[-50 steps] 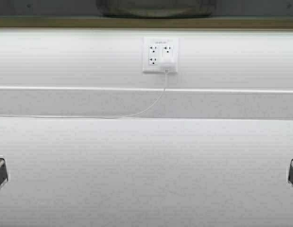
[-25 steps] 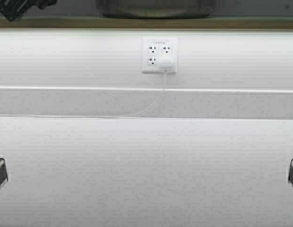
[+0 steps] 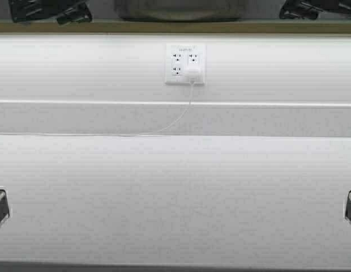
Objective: Open the cabinet, put the pot inside, then close it
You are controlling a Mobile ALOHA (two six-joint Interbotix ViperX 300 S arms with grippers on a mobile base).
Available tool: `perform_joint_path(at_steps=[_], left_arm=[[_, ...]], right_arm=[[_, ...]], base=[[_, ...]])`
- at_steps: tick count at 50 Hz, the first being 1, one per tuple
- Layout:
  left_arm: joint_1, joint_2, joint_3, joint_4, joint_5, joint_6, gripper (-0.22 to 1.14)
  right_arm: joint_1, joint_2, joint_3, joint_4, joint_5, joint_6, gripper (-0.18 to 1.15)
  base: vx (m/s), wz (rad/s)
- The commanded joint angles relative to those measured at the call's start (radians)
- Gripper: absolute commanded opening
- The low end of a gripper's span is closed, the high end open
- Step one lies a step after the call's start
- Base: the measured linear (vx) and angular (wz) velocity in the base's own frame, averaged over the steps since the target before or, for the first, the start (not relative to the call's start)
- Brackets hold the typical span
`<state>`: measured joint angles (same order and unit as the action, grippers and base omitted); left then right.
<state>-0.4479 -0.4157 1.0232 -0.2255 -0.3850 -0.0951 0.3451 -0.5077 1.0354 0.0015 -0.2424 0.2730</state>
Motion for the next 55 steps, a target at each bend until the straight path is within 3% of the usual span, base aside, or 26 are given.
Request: perform_joint_path(at_steps=[1,18,55], left_arm=[[-0.002,-0.018,0.011,0.003,0.0,0.02,0.04],[-0.002,-0.02,-0.009,0.005,0.04,0.048,0.04],[0.0,-0.029,-0.029,0.005,0.081,0.055,0.04]], right_arm=[[0.005,-0.015,-0.008,-0.028,0.005,0.003,0.08],[0.005,-0.026,-0.046,-0.058,0.115,0.002,0.08],[0.003,-0.031,-0.069,-0.078,0.15,0.0,0.08]], base=[[-0.18,-0.04],[-0.21,-0.06],[-0.2,0.0]])
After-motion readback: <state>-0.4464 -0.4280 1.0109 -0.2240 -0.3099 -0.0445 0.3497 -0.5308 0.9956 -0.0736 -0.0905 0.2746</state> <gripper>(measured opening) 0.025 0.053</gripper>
